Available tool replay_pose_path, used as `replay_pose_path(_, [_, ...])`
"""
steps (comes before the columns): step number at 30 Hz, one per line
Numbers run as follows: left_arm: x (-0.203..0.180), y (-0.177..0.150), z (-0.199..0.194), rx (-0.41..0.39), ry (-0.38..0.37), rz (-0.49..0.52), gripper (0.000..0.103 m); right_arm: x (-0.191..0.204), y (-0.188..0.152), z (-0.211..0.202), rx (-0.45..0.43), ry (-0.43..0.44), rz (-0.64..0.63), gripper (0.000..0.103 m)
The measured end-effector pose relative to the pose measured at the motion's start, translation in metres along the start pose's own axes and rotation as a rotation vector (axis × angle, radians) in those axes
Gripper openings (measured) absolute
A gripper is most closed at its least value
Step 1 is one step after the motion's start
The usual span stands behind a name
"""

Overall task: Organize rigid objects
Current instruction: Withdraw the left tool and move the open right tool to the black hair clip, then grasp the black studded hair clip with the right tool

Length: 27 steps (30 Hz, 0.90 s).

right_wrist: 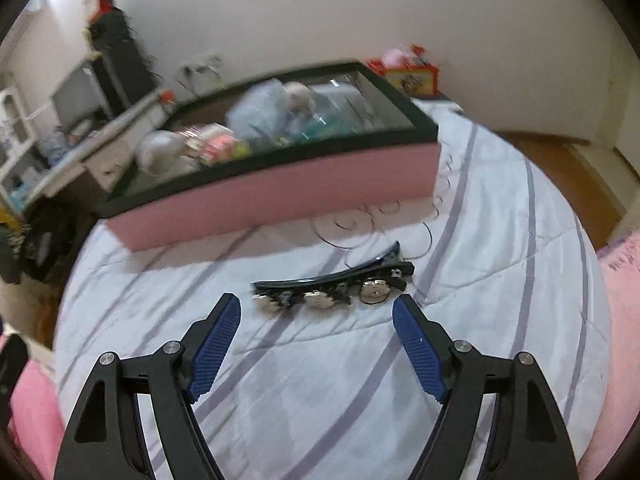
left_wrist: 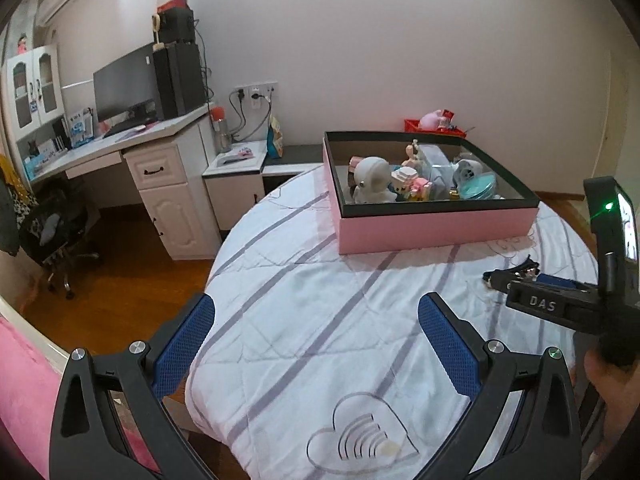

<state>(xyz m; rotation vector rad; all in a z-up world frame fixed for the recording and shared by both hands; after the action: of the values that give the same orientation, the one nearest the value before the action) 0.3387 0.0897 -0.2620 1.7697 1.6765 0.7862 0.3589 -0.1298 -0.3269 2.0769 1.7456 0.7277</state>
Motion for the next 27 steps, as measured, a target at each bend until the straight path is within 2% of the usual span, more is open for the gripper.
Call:
replay_pose_path(4, [-0.002, 0.006, 0.016, 0.025, -0.009, 0.005, 0.103, 0.004, 0.003, 0.013, 0.006, -0.080, -0.054, 0.082])
replay_pose_path(7, [-0.002, 0.014, 0.027, 0.037, -0.009, 0.010, 0.103, -0.001, 0.003, 0.012, 0.004, -0.073, -0.099, 0.082])
replay_pose_path(12, [-0.004, 0.035, 0.044, 0.034, 0.003, 0.017, 0.103, -0.044, 0.006, 0.002, -0.007, -0.122, -0.128, 0.082])
replay_pose_path(16, [-0.004, 0.055, 0.056, 0.024, -0.003, -0.015, 0.103, -0.087, 0.013, -0.002, -0.006, -0.144, -0.111, 0.082])
replay_pose_path(18, [-0.003, 0.066, 0.063, 0.018, 0.013, -0.024, 0.103, -0.109, 0.016, -0.007, -0.016, -0.161, -0.055, 0.082])
replay_pose_path(23, [-0.005, 0.077, 0.087, 0.044, 0.045, -0.036, 0.103, -0.117, 0.022, -0.012, -0.031, -0.051, 0.058, 0.082])
replay_pose_path(27, [-0.012, 0.079, 0.108, 0.084, 0.051, -0.013, 0.102, -0.106, 0.035, 0.005, -0.019, -0.096, 0.007, 0.081])
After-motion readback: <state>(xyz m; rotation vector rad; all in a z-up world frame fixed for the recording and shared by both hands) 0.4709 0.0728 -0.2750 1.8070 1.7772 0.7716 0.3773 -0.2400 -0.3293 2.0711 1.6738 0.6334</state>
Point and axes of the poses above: each gripper's, at about its wrist camera, not at the fingertips, and z roughly the way its jaws point, x to its left, y to its top, the point moved 9 cm from there along z, roughly the way its jaws point, and after that the axes turned 3 degrees about x, right-handed, at the moved point
